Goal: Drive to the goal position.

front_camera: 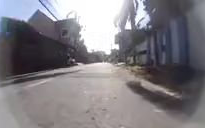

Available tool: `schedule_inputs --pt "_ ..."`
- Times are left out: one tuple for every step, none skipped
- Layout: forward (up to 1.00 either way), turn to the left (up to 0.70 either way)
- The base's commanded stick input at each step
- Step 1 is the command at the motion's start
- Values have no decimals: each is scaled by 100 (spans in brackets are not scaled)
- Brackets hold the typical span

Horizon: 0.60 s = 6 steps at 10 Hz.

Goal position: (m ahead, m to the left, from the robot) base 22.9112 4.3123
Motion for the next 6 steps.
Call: schedule_inputs --pt "70 35" --pt "70 35" --pt "70 35" --pt "70 35" --pt "70 35" --pt "70 35"
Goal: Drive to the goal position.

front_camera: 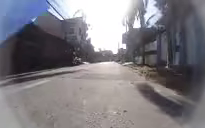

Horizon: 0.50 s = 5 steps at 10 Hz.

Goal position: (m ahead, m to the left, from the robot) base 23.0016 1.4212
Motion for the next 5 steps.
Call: schedule_inputs --pt "70 35" --pt "70 35" --pt "70 35" --pt "70 35" --pt "70 35"
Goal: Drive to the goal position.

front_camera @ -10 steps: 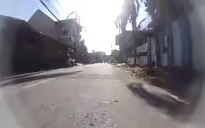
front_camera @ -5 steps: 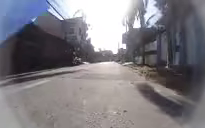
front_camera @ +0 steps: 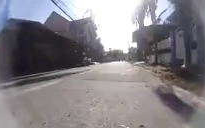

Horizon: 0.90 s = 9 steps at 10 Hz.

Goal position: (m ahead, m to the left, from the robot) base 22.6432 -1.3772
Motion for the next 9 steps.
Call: schedule_inputs --pt "70 35" --pt "70 35" --pt "70 35" --pt "70 35" --pt "70 35" --pt "70 35" --pt "70 35" --pt "70 35" --pt "70 35"
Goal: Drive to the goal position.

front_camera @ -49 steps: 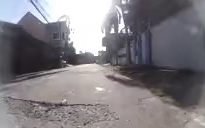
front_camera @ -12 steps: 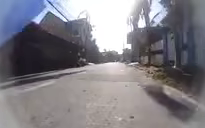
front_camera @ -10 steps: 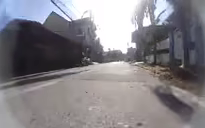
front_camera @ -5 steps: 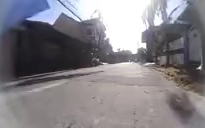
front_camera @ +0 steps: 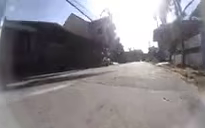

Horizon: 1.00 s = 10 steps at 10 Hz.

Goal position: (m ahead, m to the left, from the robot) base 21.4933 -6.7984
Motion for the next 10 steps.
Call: schedule_inputs --pt "70 35" --pt "70 35" --pt "70 35" --pt "70 35" --pt "70 35" --pt "70 35" --pt "70 35" --pt "70 35" --pt "70 35" --pt "70 34"
